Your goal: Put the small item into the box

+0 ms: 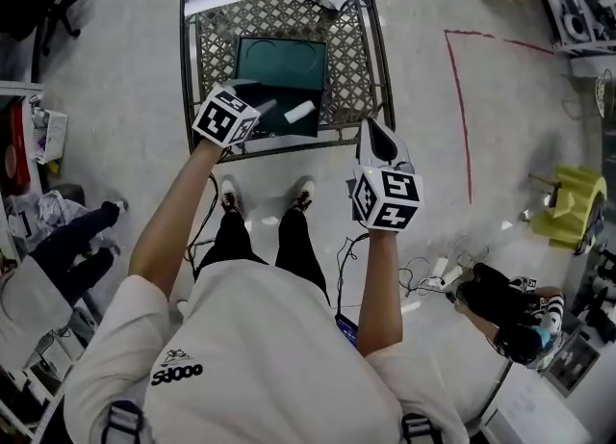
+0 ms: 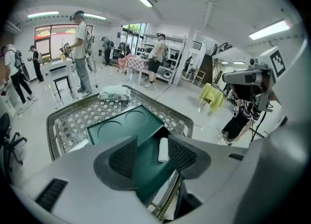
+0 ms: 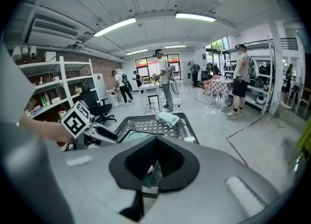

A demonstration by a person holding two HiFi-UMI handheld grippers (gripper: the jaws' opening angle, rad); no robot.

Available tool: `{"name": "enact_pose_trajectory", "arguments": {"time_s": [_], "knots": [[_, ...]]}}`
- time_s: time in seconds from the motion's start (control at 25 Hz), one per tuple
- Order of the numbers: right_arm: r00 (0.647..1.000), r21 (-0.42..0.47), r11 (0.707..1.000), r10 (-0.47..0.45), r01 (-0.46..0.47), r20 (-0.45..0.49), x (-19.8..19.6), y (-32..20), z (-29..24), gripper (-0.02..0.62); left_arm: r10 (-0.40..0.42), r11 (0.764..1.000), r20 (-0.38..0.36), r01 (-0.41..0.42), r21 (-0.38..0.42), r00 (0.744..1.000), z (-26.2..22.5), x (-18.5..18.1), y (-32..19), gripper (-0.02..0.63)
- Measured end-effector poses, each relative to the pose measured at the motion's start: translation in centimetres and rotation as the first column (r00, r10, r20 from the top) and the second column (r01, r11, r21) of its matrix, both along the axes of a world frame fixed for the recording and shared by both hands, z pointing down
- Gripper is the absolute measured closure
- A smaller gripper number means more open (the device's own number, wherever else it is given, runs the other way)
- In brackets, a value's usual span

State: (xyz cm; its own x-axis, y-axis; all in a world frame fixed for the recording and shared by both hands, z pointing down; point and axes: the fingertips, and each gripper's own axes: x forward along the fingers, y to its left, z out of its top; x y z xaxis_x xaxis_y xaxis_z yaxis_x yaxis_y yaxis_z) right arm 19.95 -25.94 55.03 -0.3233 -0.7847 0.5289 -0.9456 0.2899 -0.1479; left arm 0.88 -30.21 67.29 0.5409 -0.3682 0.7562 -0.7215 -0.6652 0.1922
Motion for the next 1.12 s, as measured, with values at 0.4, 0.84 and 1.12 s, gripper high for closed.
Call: {"name": "enact_pose_trajectory", "arguments": {"time_s": [0.4,0.84,1.12], "knots": [[0.998,0.137,0.991,-0.005,-0.004,0.060,-3.4,-1.3,-8.7,0.586,-0.037,0.983,-0.128,0.059,0.176,0.991,-10.0,-4.7,0.1,0.433],[0.991,0.282,0.955,-0.111,0.087,0.070,-7.8,-2.0,-16.6,0.586,0.006,0.908,-0.253,0.101,0.407,0.967,-21.2,-7.4,0.0,0.531],[0.991,0.359,0.924,-0.136,0.129,-0.006,-9.2,-2.5,-20.2,0.586,0.012,0.841,-0.306,0.156,0.518,0.952,-27.9,-9.1,-0.5,0.568]]}}
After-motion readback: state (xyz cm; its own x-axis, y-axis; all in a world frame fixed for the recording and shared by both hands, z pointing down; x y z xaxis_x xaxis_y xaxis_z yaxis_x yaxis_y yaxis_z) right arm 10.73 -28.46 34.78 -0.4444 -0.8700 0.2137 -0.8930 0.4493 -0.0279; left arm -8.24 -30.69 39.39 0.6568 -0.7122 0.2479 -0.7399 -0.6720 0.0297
